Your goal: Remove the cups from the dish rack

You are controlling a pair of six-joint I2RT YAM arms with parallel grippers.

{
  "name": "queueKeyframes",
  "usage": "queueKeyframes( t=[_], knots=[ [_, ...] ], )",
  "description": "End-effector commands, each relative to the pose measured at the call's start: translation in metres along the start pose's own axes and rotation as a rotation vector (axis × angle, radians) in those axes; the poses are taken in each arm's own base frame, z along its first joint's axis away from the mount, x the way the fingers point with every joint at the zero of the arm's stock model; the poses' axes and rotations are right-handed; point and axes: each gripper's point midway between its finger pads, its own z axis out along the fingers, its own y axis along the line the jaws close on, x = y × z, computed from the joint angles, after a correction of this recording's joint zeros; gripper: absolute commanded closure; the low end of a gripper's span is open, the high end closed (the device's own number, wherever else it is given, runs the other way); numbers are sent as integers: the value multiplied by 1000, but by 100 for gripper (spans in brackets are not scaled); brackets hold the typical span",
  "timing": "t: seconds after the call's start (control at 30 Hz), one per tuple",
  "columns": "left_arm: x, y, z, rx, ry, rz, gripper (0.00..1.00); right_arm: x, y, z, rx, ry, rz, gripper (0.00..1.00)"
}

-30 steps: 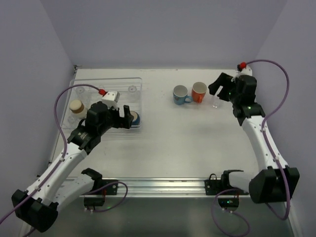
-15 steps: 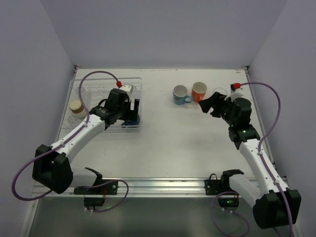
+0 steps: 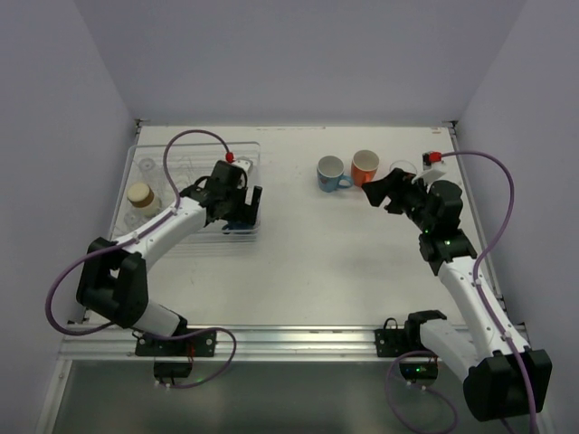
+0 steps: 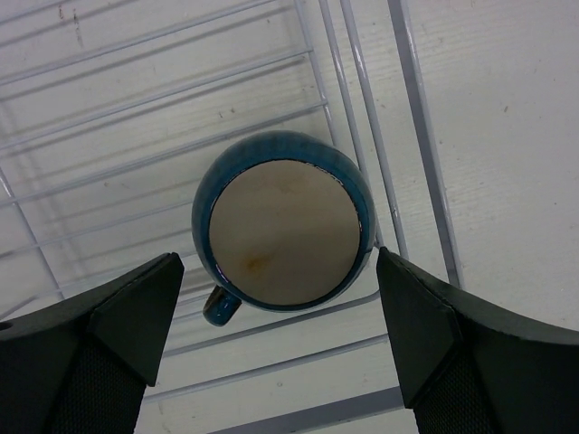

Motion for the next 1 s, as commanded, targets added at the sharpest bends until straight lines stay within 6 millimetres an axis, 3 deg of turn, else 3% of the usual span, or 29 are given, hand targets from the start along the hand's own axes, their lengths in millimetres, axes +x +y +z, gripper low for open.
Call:
queueKeyframes(
  t=[0.0, 0.53, 0.7, 0.73, 0.97],
  knots=[
    [-15, -3, -3, 19, -24, 20, 3, -7, 11, -2, -50, -26, -6, 23],
    [-7, 1, 25, -23, 40, 29, 2, 0, 15, 2, -70, -4, -9, 23],
    [-9, 10, 21, -68, 13, 29, 19, 2, 18, 1, -80, 2, -10, 23],
    [-10, 13, 18, -84, 5, 29, 32, 2, 20, 0, -85, 0, -10, 23],
    [-35, 25, -30, -124, -164, -15, 48, -1, 39, -6, -148, -4, -12, 23]
  ],
)
